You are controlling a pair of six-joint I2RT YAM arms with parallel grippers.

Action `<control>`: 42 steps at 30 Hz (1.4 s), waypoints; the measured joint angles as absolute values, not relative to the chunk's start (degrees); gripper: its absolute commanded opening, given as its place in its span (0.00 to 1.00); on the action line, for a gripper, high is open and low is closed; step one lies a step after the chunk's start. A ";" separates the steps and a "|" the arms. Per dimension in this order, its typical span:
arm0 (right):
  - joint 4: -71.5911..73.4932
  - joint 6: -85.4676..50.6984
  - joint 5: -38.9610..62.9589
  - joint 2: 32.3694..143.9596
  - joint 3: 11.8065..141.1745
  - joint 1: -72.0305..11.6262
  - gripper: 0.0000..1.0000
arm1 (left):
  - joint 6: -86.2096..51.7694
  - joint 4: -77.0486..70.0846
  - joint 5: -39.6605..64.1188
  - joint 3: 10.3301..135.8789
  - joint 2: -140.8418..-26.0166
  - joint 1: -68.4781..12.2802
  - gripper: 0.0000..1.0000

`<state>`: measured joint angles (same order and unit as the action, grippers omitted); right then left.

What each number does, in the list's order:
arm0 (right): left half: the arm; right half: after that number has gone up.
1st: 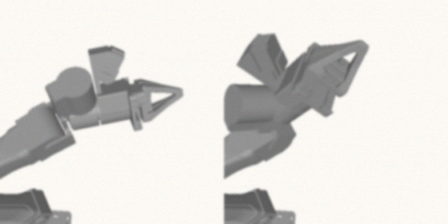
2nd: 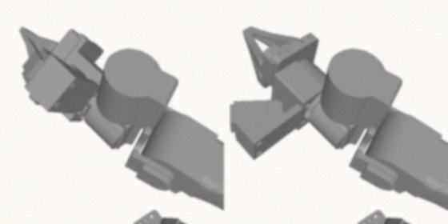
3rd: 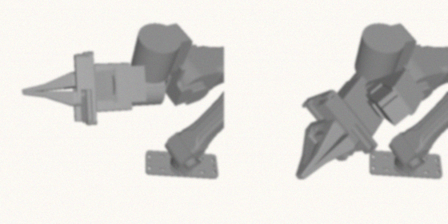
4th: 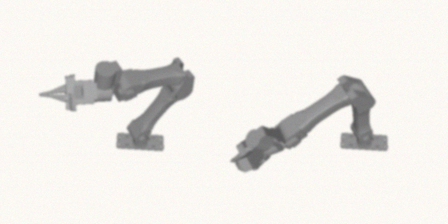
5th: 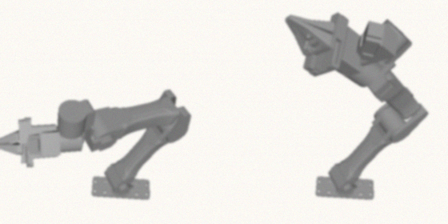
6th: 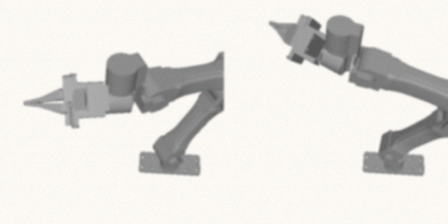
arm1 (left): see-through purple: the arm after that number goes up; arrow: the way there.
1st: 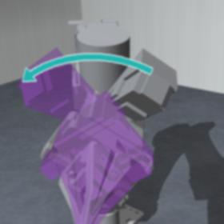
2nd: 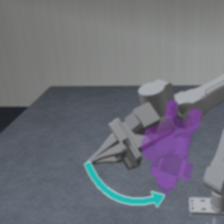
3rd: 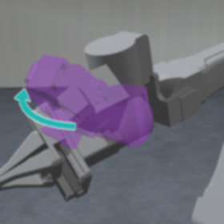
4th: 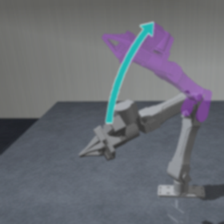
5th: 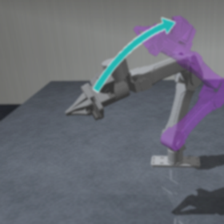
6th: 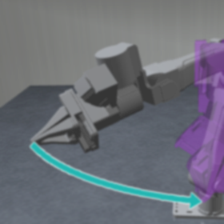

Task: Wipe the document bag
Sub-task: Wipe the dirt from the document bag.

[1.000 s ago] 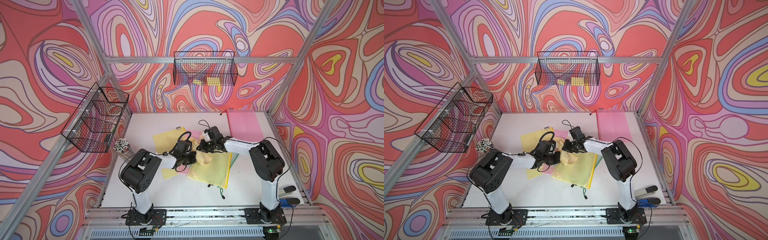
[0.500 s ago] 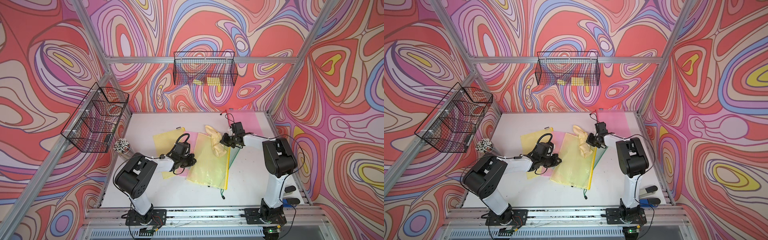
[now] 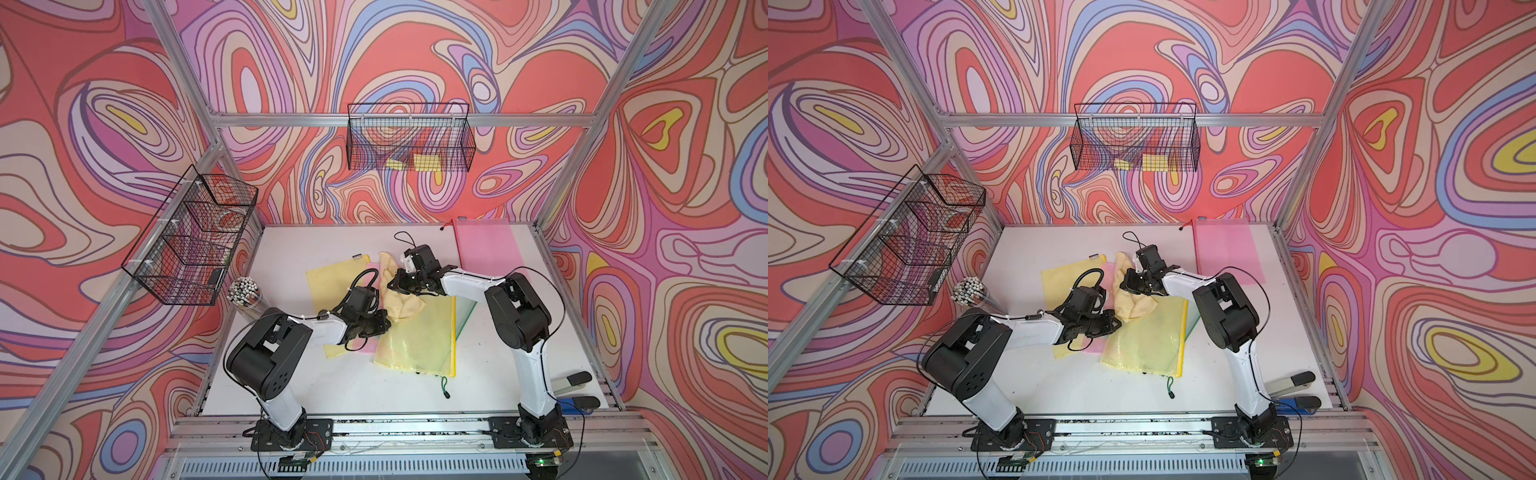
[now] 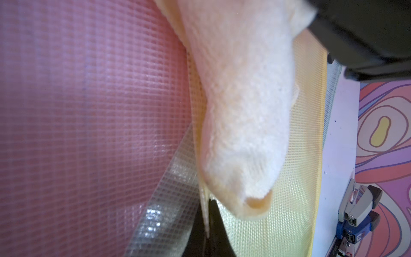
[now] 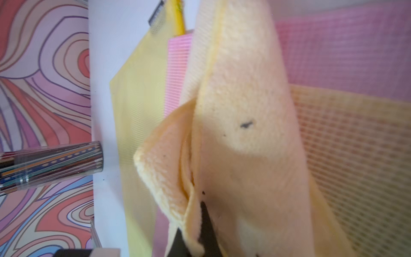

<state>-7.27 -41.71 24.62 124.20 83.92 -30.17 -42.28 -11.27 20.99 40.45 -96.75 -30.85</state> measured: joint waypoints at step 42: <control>-5.78 -44.38 20.84 101.03 51.05 -23.14 0.00 | -42.02 -7.25 20.91 42.39 -96.71 -30.83 0.00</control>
